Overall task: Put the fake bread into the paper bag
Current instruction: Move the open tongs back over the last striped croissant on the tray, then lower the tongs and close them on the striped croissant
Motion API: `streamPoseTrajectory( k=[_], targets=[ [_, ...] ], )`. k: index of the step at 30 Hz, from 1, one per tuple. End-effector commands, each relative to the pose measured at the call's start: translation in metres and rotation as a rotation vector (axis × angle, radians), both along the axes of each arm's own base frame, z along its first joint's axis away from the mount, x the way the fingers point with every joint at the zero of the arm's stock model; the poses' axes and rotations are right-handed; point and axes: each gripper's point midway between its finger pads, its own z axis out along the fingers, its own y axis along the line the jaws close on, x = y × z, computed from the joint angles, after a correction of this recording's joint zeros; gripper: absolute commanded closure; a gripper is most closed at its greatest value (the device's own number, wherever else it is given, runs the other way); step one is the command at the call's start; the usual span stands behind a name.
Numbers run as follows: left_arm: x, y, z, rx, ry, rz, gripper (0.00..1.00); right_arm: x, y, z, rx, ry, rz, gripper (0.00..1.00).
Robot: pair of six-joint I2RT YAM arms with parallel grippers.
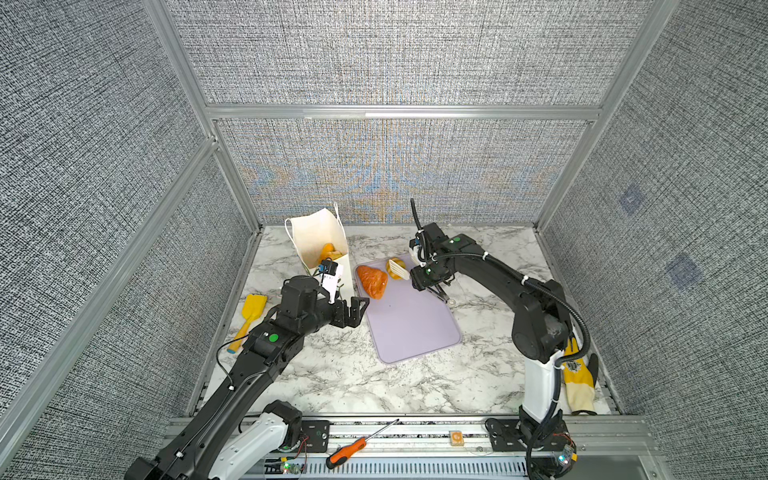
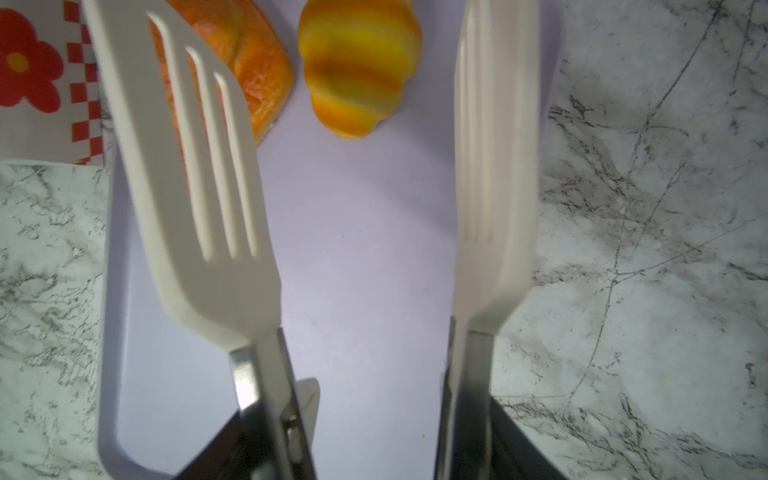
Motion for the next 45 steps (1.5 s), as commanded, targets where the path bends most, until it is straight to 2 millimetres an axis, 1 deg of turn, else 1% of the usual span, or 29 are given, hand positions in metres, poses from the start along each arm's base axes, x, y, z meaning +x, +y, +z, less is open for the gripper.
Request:
streamPoseTrajectory(
  k=[1,9,20,22,25,29,33,38,41,45],
  targets=[
    [0.006,-0.001,0.006,-0.023,-0.029,0.018,0.01,0.012,0.003,-0.001,0.013,-0.024,-0.018,0.36],
    [0.005,-0.002,0.001,-0.024,-0.02,0.017,0.01,0.02,0.009,-0.021,-0.005,0.021,-0.004,0.36],
    [0.007,-0.003,-0.001,-0.019,-0.017,0.014,0.01,0.028,0.014,-0.041,-0.031,0.062,0.003,0.36],
    [0.007,-0.003,-0.001,-0.017,-0.018,0.016,0.01,0.026,0.015,-0.042,-0.031,0.077,0.012,0.38],
    [0.007,-0.002,-0.001,-0.017,-0.019,0.019,0.01,0.019,0.013,-0.047,-0.042,0.105,0.026,0.42],
    [0.007,-0.002,-0.001,-0.013,-0.019,0.021,0.01,0.007,0.007,-0.048,-0.058,0.134,0.047,0.47],
    [0.008,-0.003,0.0,-0.018,-0.02,0.017,0.01,-0.006,-0.002,-0.044,-0.078,0.15,0.063,0.47],
    [0.008,-0.003,0.0,-0.021,-0.018,0.018,0.01,-0.023,-0.012,-0.031,-0.078,0.146,0.073,0.46],
    [0.009,-0.005,-0.001,-0.022,-0.018,0.014,0.01,-0.032,-0.015,-0.029,-0.076,0.158,0.087,0.45],
    [0.01,-0.006,0.0,-0.025,-0.018,0.009,0.01,-0.034,-0.021,-0.032,-0.103,0.165,0.089,0.43]
  ],
)
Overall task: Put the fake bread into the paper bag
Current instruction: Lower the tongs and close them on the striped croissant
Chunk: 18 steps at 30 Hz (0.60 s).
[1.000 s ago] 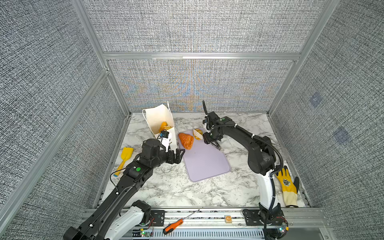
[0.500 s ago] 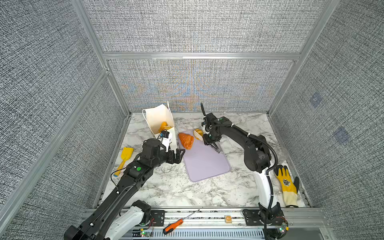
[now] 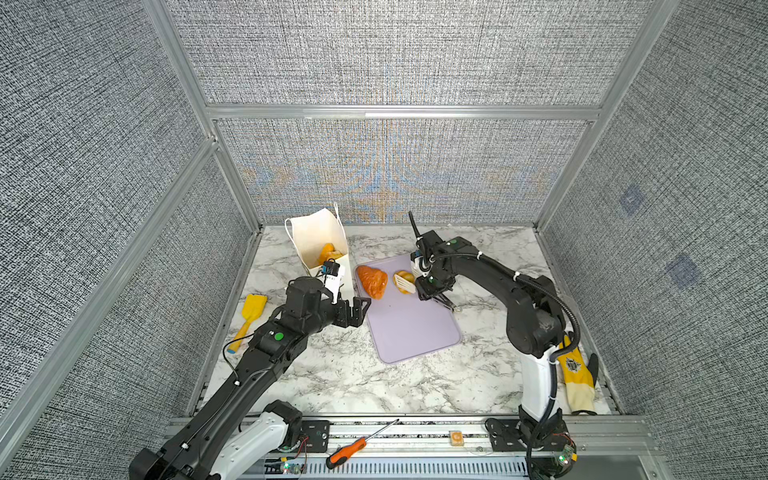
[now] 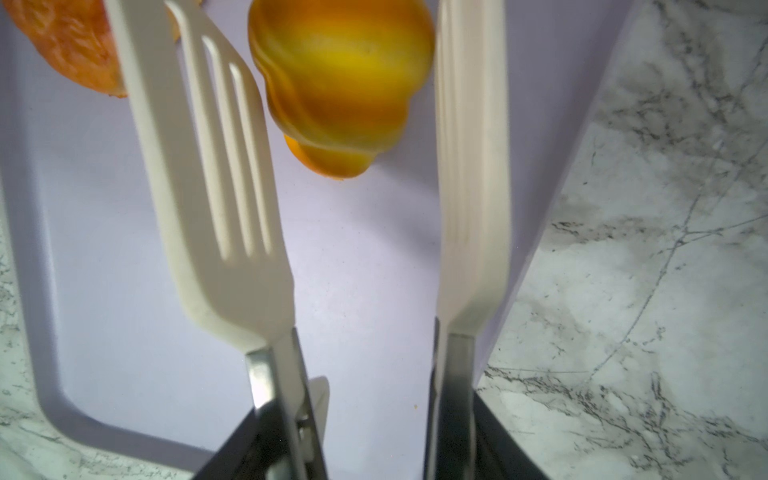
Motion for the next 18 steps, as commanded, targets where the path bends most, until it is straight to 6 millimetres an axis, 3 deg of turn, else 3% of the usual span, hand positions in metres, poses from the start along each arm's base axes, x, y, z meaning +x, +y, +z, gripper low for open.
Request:
streamPoseTrajectory(
  k=[1,6,13,18],
  targets=[
    [0.003,-0.005,0.01,-0.02,-0.032,-0.013,0.01,-0.003,-0.003,0.001,-0.018,0.006,0.014,0.41],
    [0.003,-0.004,0.01,-0.019,-0.032,-0.009,0.01,0.001,0.002,0.005,0.009,-0.008,0.003,0.38],
    [0.002,-0.002,0.007,-0.009,-0.026,-0.007,0.01,-0.001,0.005,-0.016,-0.006,0.047,0.006,0.37],
    [0.002,-0.002,0.008,-0.009,-0.027,-0.007,0.01,0.0,0.005,-0.019,-0.017,0.052,0.012,0.38]
  ],
)
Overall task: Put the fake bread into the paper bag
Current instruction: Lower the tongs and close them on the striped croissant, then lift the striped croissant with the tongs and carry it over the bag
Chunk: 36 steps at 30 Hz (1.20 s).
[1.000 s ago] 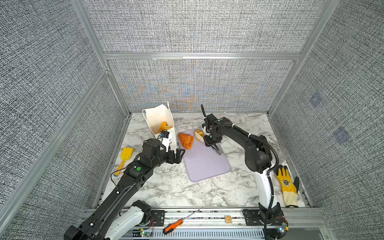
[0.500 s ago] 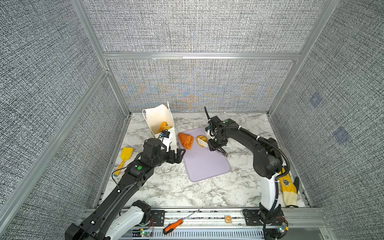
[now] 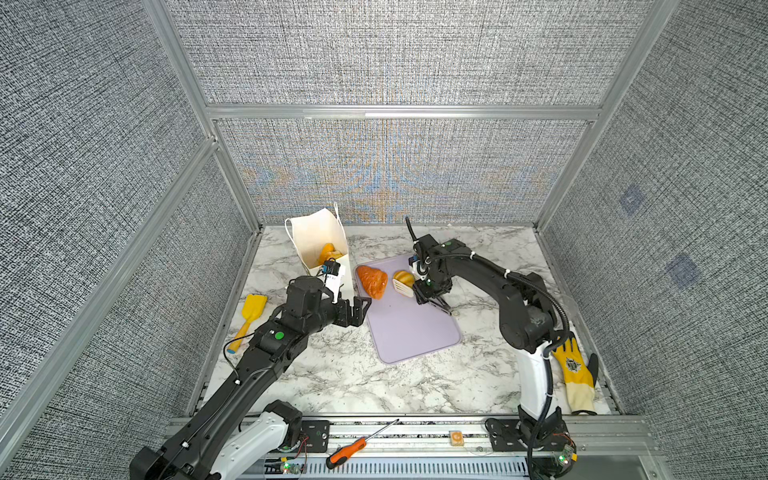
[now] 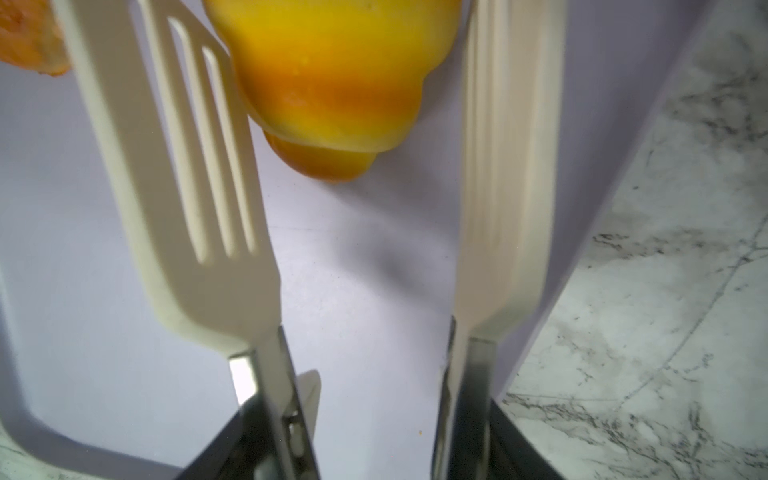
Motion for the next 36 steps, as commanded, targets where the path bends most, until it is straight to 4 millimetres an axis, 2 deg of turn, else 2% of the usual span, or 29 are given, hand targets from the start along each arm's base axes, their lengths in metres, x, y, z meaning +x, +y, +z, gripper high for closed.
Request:
streamPoseTrajectory(
  k=[1,4,8,14,20,27,36],
  targets=[
    [0.002,-0.001,0.005,-0.007,-0.022,-0.005,0.01,-0.001,0.001,0.003,-0.001,0.007,0.004,0.38],
    [0.002,-0.002,0.005,-0.006,-0.021,-0.006,0.01,0.001,0.001,0.003,-0.006,0.011,0.01,0.42],
    [0.002,0.0,0.008,-0.005,-0.031,0.002,0.01,0.0,-0.001,0.0,-0.028,0.03,0.025,0.55],
    [0.002,0.005,0.016,-0.001,-0.058,0.023,0.01,-0.004,-0.002,0.009,-0.008,0.027,0.031,0.61],
    [0.0,0.005,0.024,-0.02,-0.081,0.017,0.01,-0.005,0.003,0.04,0.083,-0.021,0.025,0.63],
    [0.001,0.019,0.036,0.0,-0.11,0.077,0.01,-0.012,0.01,0.079,0.181,-0.074,0.034,0.63],
    [0.001,0.034,0.064,0.002,-0.149,0.122,0.01,-0.022,0.018,0.13,0.281,-0.149,0.051,0.63]
  ],
)
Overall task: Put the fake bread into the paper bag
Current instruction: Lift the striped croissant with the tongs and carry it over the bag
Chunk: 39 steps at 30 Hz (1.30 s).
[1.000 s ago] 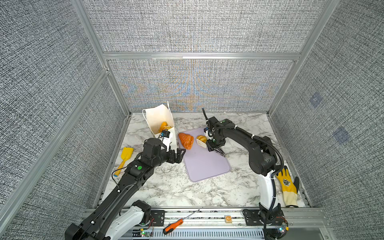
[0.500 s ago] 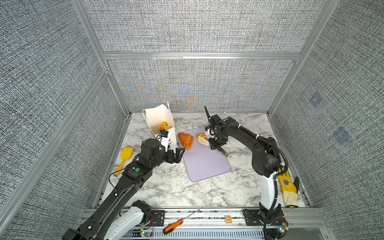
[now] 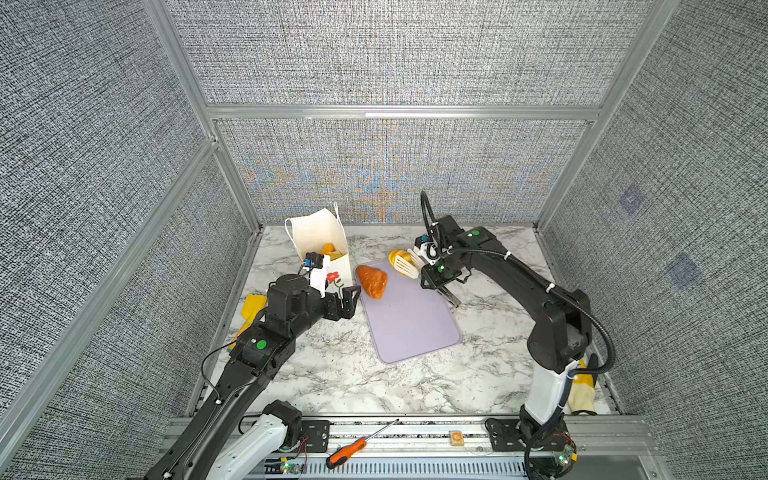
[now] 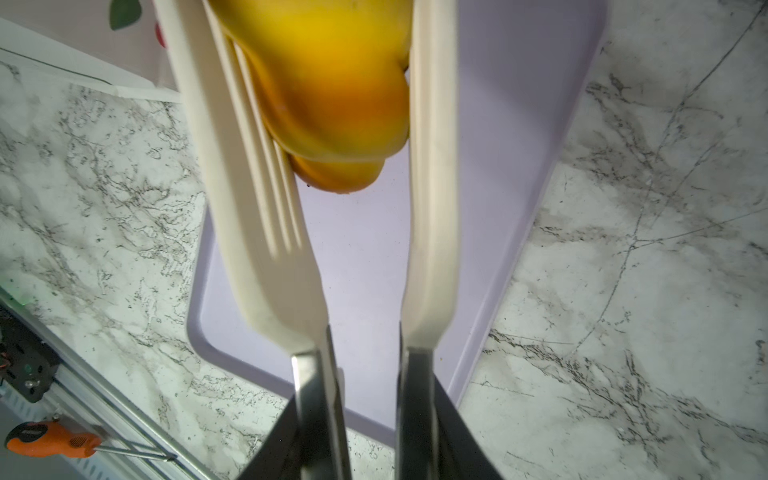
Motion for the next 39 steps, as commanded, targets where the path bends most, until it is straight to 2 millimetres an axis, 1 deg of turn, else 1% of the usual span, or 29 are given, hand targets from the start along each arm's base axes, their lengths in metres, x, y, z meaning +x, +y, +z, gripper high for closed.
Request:
streamPoseTrajectory(
  k=[1,4,10,14,17,22,26,32,37,39],
  targets=[
    [0.0,0.008,0.006,0.025,-0.01,0.014,0.0,-0.007,0.01,0.02,0.063,-0.018,0.018,0.63],
    [0.0,0.014,0.014,0.019,-0.022,0.024,0.01,-0.013,0.018,0.037,0.086,-0.052,0.039,0.63],
    [-0.002,0.02,0.027,0.004,-0.041,0.015,0.01,-0.023,0.031,0.07,0.139,-0.114,0.068,0.63],
    [-0.003,0.028,0.035,0.013,-0.053,0.028,0.01,-0.032,0.045,0.094,0.177,-0.164,0.1,0.63],
    [-0.004,0.032,0.042,0.01,-0.064,0.032,0.0,-0.037,0.059,0.112,0.22,-0.212,0.128,0.63],
    [-0.005,0.04,0.053,0.011,-0.085,0.047,0.0,-0.047,0.09,0.139,0.303,-0.264,0.187,0.63],
    [-0.005,0.044,0.056,0.012,-0.088,0.057,0.0,-0.048,0.116,0.142,0.325,-0.269,0.234,0.63],
    [-0.007,0.049,0.053,0.012,-0.08,0.072,0.0,-0.043,0.152,0.143,0.369,-0.272,0.276,0.63],
    [-0.01,0.051,0.046,0.006,-0.071,0.079,0.0,-0.034,0.171,0.142,0.389,-0.282,0.281,0.63],
    [-0.011,0.052,0.045,0.008,-0.067,0.082,0.0,-0.029,0.176,0.137,0.388,-0.279,0.273,0.63]
  ],
)
